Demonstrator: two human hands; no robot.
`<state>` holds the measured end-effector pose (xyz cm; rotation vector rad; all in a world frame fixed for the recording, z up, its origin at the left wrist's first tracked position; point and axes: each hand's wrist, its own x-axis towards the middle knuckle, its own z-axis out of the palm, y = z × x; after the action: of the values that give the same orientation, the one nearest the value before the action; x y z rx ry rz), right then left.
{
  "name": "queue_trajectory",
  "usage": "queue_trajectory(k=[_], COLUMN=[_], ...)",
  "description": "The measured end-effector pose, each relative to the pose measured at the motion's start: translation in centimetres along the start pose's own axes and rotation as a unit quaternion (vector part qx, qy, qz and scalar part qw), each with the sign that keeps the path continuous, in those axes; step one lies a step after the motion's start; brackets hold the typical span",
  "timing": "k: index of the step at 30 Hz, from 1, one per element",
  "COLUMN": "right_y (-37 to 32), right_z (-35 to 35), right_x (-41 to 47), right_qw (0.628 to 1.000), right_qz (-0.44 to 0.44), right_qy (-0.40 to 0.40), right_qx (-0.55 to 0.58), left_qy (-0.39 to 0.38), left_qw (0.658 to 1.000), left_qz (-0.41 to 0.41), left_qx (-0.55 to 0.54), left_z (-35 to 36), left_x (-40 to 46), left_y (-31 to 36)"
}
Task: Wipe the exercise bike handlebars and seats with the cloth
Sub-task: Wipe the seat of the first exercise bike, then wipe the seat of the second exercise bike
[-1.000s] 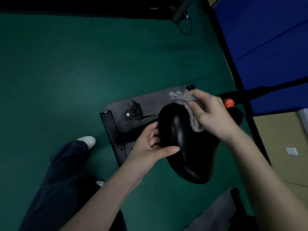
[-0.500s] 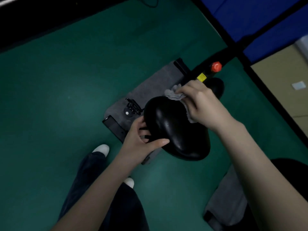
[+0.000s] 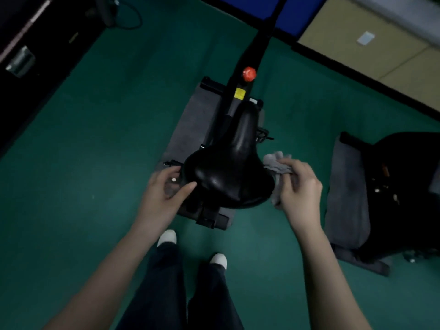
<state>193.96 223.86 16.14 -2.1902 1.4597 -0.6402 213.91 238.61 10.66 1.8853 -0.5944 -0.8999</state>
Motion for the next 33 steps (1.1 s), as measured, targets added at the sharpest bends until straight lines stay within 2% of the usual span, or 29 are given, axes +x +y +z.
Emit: queue_trajectory(k=[4,8,12,16,23,27,33], right_y=[0.4,1.1,2.9,6.5,14.3,18.2,23.2], right_z=[-3.5,-5.9,-8.3,-12.2,-21.2,-26.2,-31.7], right_x=[-2.3,-4.7,-8.2,-12.8,-21.3,-25.7,-32.4], right_qw=[0.995,0.991,0.986,0.973,0.935,0.915,0.866], right_qz=[0.074,0.103,0.124,0.174,0.269,0.297,0.35], right_qy=[0.048,0.061,0.075,0.108,0.198,0.242,0.327], right_qx=[0.037,0.062,0.082,0.106,0.12,0.123,0.144], left_qy=[-0.051,-0.087,-0.114,-0.153,-0.262,-0.316,-0.368], left_qw=[0.99,0.958,0.935,0.909,0.822,0.758,0.673], left_qz=[0.072,0.13,0.167,0.212,0.335,0.401,0.468], left_qx=[0.112,0.24,0.291,0.324,0.379,0.407,0.44], left_z=[-0.5,-0.2,1.0,5.2,19.1,27.3,36.1], left_x=[0.6,0.4,-1.0,-3.9,-12.9,-18.8,-25.4], left_y=[2.8,5.3,7.3,9.0,12.2,13.9,15.5])
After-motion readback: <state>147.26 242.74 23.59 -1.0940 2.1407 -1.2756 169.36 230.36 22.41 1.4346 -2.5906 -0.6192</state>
